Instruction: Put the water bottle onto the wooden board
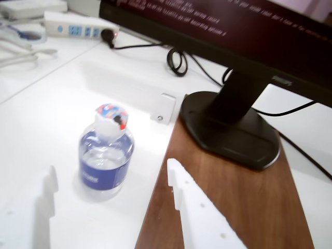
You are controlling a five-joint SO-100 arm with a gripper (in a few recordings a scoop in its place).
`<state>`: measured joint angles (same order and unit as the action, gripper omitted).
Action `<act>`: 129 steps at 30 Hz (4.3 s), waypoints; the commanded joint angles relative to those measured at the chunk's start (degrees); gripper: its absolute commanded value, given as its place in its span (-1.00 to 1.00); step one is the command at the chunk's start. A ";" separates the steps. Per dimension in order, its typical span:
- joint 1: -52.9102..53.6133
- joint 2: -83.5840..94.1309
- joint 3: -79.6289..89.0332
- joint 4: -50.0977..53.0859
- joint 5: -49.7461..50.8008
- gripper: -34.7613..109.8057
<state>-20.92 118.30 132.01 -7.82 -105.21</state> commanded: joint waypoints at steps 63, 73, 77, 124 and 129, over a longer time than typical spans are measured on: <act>-3.69 -50.45 -39.99 -14.94 3.87 -0.14; -4.31 -54.76 -44.56 -14.94 2.81 -0.14; -4.39 -56.43 -46.49 -14.94 2.64 -0.14; -3.43 -66.36 -57.30 -14.85 1.32 -0.52; -3.52 -66.09 -57.30 -15.21 1.32 -0.52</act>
<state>-23.64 50.01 76.29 -22.06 -102.48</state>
